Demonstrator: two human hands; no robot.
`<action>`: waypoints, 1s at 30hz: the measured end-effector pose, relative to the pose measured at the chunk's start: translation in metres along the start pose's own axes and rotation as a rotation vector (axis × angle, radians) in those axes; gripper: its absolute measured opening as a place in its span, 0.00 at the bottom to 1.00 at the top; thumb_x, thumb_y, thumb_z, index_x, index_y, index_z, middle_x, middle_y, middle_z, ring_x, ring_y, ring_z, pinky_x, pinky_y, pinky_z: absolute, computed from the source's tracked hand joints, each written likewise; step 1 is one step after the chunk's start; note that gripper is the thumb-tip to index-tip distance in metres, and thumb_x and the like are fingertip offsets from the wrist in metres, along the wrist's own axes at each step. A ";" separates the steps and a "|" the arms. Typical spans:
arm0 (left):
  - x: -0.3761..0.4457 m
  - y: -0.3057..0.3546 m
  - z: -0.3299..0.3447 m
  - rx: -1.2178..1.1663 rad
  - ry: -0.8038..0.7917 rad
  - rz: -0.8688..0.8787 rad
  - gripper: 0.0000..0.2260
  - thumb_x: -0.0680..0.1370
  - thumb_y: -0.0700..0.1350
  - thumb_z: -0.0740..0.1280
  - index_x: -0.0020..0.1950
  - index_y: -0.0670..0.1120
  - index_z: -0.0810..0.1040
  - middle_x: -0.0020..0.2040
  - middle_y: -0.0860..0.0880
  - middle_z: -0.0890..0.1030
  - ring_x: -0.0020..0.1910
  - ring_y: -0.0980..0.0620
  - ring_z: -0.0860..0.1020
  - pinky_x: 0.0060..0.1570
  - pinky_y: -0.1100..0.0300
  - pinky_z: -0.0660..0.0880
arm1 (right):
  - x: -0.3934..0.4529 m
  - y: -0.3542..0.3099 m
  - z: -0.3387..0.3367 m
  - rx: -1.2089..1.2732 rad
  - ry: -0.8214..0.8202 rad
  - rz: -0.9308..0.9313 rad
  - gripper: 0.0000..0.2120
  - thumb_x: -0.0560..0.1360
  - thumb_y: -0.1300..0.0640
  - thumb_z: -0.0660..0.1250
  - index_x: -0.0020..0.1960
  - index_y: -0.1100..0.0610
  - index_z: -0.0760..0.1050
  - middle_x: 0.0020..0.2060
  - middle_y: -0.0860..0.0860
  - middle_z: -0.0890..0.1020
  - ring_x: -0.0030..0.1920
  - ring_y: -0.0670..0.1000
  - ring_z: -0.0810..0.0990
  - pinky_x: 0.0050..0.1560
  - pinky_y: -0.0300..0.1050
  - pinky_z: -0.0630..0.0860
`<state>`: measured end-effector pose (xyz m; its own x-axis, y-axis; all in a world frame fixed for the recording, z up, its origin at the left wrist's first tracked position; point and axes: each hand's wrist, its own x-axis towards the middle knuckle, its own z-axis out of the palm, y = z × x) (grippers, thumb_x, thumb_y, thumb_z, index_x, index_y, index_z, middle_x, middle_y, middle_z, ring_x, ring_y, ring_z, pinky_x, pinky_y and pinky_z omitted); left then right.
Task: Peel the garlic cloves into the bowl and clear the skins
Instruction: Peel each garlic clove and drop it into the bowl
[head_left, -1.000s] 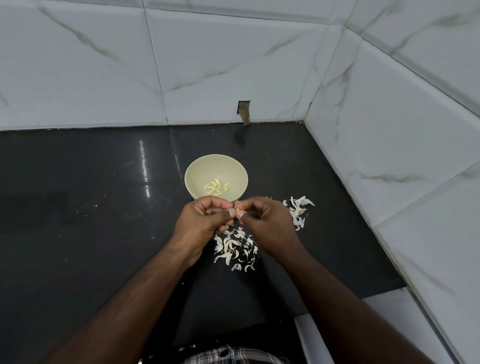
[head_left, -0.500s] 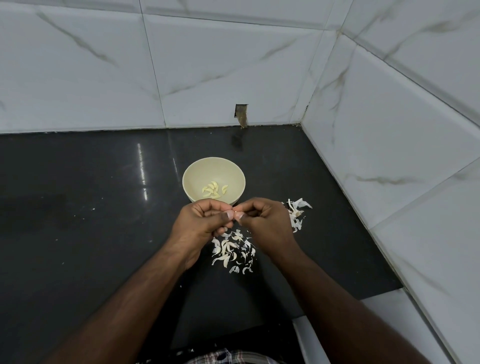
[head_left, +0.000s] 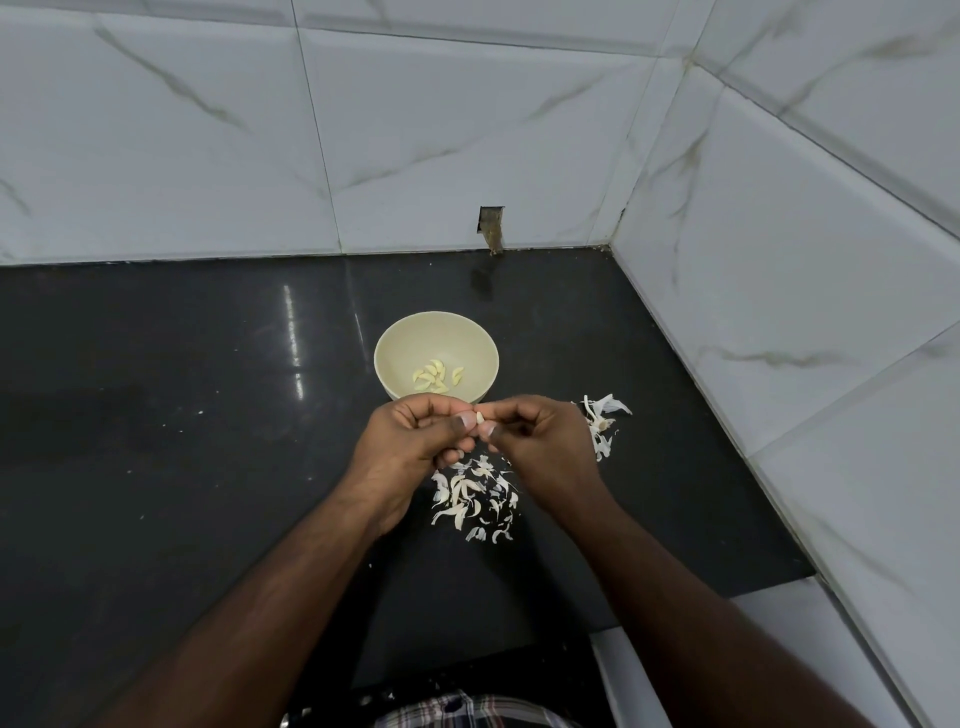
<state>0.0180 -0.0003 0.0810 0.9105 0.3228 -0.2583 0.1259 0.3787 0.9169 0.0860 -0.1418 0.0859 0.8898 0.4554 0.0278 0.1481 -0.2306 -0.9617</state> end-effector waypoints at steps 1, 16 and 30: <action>0.000 0.000 0.000 0.001 -0.003 0.000 0.04 0.77 0.34 0.71 0.44 0.41 0.84 0.38 0.42 0.84 0.35 0.53 0.76 0.33 0.67 0.73 | 0.000 0.000 0.000 -0.007 0.010 -0.009 0.08 0.73 0.67 0.73 0.48 0.57 0.86 0.36 0.45 0.86 0.36 0.40 0.83 0.41 0.34 0.76; 0.002 -0.005 -0.001 0.007 0.017 0.034 0.06 0.75 0.32 0.72 0.49 0.40 0.84 0.39 0.41 0.82 0.36 0.52 0.78 0.33 0.67 0.75 | -0.002 -0.005 0.001 0.184 0.024 0.066 0.08 0.74 0.68 0.72 0.46 0.56 0.85 0.34 0.46 0.84 0.32 0.39 0.79 0.37 0.33 0.73; 0.001 -0.007 -0.002 0.323 0.067 0.158 0.05 0.71 0.36 0.78 0.44 0.44 0.85 0.38 0.46 0.84 0.37 0.54 0.81 0.41 0.60 0.78 | 0.005 -0.011 -0.008 0.242 -0.040 0.159 0.07 0.71 0.74 0.70 0.45 0.64 0.81 0.33 0.59 0.81 0.29 0.49 0.76 0.35 0.39 0.76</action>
<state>0.0166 -0.0006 0.0736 0.9022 0.4154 -0.1158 0.1139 0.0295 0.9931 0.0927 -0.1440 0.0987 0.8751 0.4648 -0.1347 -0.1036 -0.0920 -0.9904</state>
